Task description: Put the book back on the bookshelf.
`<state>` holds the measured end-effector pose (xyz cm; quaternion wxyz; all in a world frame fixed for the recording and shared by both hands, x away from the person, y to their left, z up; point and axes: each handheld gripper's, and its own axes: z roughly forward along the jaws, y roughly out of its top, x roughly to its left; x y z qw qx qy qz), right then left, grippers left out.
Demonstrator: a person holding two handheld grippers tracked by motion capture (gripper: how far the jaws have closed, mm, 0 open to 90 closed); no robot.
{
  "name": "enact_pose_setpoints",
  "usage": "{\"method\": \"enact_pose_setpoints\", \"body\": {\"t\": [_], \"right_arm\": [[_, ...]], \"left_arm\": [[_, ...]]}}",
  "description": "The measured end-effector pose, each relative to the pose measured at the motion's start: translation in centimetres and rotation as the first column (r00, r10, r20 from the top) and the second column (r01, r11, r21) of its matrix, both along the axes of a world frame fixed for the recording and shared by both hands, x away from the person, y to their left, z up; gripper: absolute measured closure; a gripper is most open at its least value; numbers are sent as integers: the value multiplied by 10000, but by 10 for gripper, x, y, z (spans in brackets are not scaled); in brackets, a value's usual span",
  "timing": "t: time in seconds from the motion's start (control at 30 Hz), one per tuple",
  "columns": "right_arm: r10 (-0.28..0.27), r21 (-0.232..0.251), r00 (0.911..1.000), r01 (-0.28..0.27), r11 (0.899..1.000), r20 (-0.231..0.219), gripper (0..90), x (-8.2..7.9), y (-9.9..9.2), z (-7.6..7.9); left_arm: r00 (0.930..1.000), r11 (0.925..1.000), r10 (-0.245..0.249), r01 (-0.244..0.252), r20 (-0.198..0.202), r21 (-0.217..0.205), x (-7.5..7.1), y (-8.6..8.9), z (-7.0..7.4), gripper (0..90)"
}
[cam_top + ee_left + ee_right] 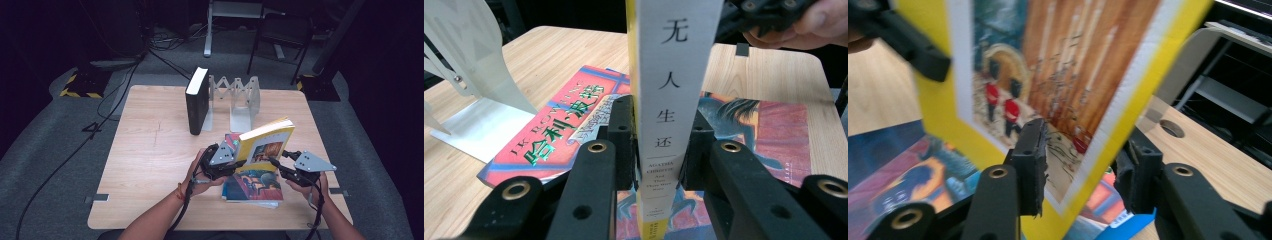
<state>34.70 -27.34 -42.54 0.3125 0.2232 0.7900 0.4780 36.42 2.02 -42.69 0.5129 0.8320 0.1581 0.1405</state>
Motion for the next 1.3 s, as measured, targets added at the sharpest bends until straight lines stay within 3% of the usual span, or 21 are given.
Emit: {"method": "enact_pose_setpoints", "body": {"t": [0.07,0.23,0.43,0.6,0.77,0.83,1.0,1.07,1.3], "right_arm": [[-262,180,9996,262,9995,-52,519,3,-1,2],[-670,409,9977,674,9969,-120,465,8,0,4],[-120,316,9991,133,9994,-395,409,15,6,3],[-24,358,9989,41,9993,-460,390,17,8,3],[16,327,9990,-2,9995,-438,391,17,7,2],[-7,331,9990,21,9995,-441,393,17,7,2],[47,268,9992,-36,9996,-399,399,16,6,3],[58,236,9992,-48,9997,-401,401,16,6,3],[8,175,9995,-2,9998,-330,403,15,7,3]], "left_arm": [[10000,10000,50,-50,-50,-34,0,0,0,734],[9999,10000,-53,53,-121,-56,0,0,0,736],[9995,9995,-319,319,-67,16,0,-1,1,728],[9992,9992,-394,393,43,114,0,-4,3,710],[9985,9982,-551,549,-68,-251,4,-6,6,697],[9987,9984,-500,501,60,-262,4,-9,11,695],[9983,9952,-417,452,413,-872,0,-15,33,669],[9982,9953,-354,395,475,-883,0,-17,41,660],[9980,9943,-87,152,620,-1054,0,-24,47,671]]}}
